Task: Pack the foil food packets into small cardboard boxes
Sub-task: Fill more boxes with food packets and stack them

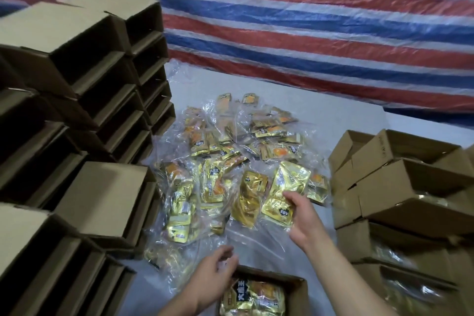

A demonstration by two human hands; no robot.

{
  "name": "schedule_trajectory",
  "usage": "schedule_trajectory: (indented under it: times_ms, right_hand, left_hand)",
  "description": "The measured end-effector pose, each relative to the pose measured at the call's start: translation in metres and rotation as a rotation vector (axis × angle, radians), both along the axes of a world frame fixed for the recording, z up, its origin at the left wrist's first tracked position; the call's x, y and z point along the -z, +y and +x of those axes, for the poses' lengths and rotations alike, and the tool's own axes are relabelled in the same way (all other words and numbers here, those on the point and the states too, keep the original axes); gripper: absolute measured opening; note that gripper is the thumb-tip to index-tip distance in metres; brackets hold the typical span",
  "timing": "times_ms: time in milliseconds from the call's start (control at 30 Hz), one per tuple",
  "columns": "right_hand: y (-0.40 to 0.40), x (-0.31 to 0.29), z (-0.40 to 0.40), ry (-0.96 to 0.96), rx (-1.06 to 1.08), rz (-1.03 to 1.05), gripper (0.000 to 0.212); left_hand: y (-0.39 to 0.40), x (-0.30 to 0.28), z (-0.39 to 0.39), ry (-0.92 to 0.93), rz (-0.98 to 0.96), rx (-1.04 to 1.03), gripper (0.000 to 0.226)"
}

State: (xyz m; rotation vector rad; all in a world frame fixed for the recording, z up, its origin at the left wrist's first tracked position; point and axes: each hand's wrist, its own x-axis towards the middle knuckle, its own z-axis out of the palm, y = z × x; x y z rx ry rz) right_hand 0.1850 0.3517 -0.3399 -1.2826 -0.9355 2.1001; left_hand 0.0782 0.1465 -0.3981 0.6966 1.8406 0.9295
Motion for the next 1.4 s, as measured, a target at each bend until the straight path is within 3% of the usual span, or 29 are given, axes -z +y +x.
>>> schedule_trajectory:
  times_ms: [100,167,233,267,300,367,433,500,600,700,733,867,1000,1100,1200,1333,1400]
  right_hand:
    - [-0.007,-0.007,0.008,0.020,-0.014,0.022,0.052]
    - [-0.013,-0.011,0.015,0.037,0.013,-0.004,0.050]
    - [-0.022,-0.019,0.020,0.060,0.010,-0.018,0.033]
    - [-0.026,-0.022,0.021,0.075,-0.007,-0.013,0.014]
    - [-0.031,-0.024,0.022,0.064,-0.008,0.004,0.013]
    - [-0.036,-0.022,0.024,-0.089,-0.019,0.110,0.034]
    - [-0.043,-0.022,0.022,-0.183,0.007,0.274,0.039]
    - [-0.048,-0.017,0.020,-0.234,0.004,0.380,0.050]
    - [-0.055,-0.010,0.017,-0.197,0.015,0.354,0.056]
    - [-0.058,-0.006,0.012,-0.119,0.026,0.242,0.087]
    - [-0.058,-0.005,0.011,-0.088,0.048,0.192,0.089]
    - [-0.055,-0.007,0.014,0.047,0.125,0.049,0.078]
    - [-0.047,-0.003,0.026,-0.014,0.053,0.016,0.055]
    - [-0.041,0.005,0.041,-0.057,0.049,0.091,0.041]
    - [-0.040,0.008,0.058,-0.128,0.005,0.290,0.051]
    - [-0.047,0.010,0.074,-0.205,-0.260,0.483,0.069]
    - [-0.054,0.012,0.079,-0.181,-0.425,0.531,0.072]
  left_hand:
    - [0.015,-0.032,-0.007,-0.023,0.081,-0.170,0.031]
    - [0.033,-0.049,-0.014,-0.053,0.154,-0.279,0.043]
    - [0.051,-0.066,-0.018,-0.100,0.153,-0.258,0.049]
    - [0.059,-0.072,-0.018,-0.132,0.158,-0.225,0.044]
    - [0.064,-0.076,-0.016,-0.154,0.170,-0.201,0.037]
    - [0.071,-0.079,-0.012,-0.120,0.186,-0.237,0.021]
    - [0.073,-0.079,-0.004,-0.050,0.206,-0.319,0.009]
    - [0.076,-0.081,0.006,0.025,0.242,-0.348,0.006]
    - [0.078,-0.085,0.026,0.072,0.306,-0.371,0.009]
    - [0.078,-0.081,0.040,0.082,0.312,-0.320,0.011]
    - [0.078,-0.079,0.042,0.082,0.313,-0.288,0.014]
    - [0.076,-0.075,0.047,0.083,0.350,-0.152,0.020]
    - [0.074,-0.076,0.040,-0.067,0.406,-0.092,0.021]
    - [0.068,-0.070,0.024,-0.115,0.367,-0.123,0.019]
    - [0.053,-0.045,0.000,0.136,0.207,-0.036,0.013]
    - [0.024,-0.004,-0.017,0.214,-0.027,0.237,0.026]
    - [0.015,0.008,-0.017,0.164,-0.071,0.280,0.019]
